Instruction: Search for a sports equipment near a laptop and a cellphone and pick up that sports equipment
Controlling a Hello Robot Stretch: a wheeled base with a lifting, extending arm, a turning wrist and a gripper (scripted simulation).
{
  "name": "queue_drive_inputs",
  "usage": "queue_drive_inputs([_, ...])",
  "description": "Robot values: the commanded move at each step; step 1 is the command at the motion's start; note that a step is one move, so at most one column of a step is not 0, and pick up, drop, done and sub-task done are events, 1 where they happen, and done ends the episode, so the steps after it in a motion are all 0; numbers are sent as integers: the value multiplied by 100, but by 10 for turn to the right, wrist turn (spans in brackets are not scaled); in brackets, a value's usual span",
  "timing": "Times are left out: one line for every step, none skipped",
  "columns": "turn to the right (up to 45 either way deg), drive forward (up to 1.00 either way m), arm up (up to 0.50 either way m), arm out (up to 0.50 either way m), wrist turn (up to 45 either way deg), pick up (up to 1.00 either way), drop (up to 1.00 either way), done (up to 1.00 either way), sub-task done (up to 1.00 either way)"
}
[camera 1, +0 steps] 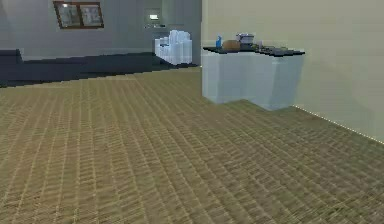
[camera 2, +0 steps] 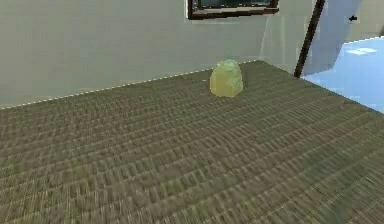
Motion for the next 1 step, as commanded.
queue_drive_inputs([450, 0, 0, 0, 0, 0, 0, 0, 0])
